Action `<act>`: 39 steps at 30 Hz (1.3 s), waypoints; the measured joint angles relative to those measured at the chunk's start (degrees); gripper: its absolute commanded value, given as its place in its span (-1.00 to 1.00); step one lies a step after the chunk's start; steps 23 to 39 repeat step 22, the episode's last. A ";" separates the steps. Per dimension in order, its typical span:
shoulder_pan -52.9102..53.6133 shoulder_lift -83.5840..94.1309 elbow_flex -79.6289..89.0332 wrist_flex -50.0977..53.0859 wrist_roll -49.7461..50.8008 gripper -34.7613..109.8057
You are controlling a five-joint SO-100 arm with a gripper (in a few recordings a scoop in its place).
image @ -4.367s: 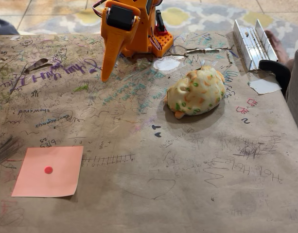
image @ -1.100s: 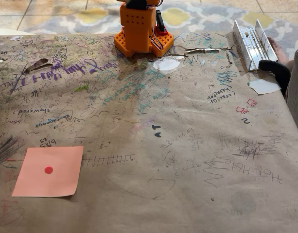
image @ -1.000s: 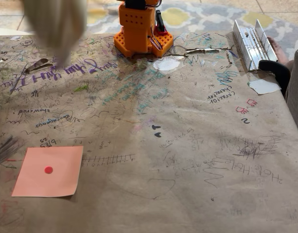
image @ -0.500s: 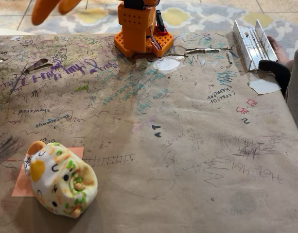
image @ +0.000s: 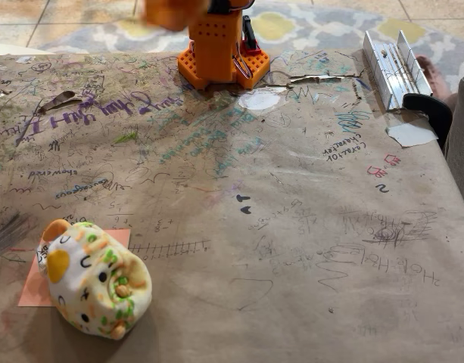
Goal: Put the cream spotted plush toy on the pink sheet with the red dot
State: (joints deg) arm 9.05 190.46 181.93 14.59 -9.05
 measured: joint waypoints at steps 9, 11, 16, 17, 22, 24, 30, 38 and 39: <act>-3.52 2.11 0.00 25.22 -2.20 -0.52; -3.87 2.11 0.00 25.22 -2.20 -0.52; -3.78 2.11 0.00 25.22 -2.20 -0.52; -3.52 2.11 0.00 25.22 -2.20 -0.52; -3.43 2.11 0.00 25.22 -2.20 -0.52; -3.43 2.11 0.00 25.22 -2.20 -0.52; -3.43 2.11 0.00 25.22 -2.20 -0.52; -3.43 2.11 0.00 25.22 -2.20 -0.52; -3.43 2.11 0.00 25.22 -2.20 -0.52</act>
